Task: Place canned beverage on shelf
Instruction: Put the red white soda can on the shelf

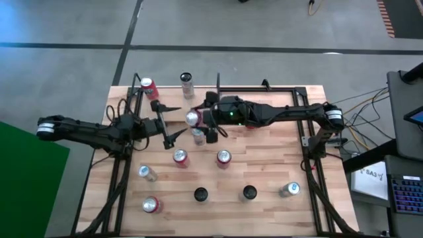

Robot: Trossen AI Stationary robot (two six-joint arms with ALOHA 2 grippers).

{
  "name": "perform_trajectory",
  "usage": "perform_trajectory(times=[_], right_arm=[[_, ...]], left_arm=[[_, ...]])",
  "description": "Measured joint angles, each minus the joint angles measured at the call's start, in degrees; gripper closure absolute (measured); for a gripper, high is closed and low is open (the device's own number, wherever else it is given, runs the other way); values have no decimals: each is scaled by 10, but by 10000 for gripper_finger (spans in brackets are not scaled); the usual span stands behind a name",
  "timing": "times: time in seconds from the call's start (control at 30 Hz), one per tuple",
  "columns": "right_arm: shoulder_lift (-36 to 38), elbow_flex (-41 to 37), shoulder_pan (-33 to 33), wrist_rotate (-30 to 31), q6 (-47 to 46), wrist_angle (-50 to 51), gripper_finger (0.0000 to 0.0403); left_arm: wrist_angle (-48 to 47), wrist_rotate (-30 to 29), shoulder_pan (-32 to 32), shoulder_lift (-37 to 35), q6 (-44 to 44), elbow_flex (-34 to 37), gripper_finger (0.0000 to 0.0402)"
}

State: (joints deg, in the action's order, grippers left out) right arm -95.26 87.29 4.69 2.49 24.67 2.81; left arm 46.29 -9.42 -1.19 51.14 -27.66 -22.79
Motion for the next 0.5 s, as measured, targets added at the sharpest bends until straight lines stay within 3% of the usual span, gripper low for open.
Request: perform_trajectory(times=[0.23,0.5], right_arm=[[-1,0,-17,4,-2,0,112],[-1,0,-20,0,-21,0,112]], left_arm=[[72,25,-2,56,-13,0,39],[80,49,-2,87,-7,0,39]])
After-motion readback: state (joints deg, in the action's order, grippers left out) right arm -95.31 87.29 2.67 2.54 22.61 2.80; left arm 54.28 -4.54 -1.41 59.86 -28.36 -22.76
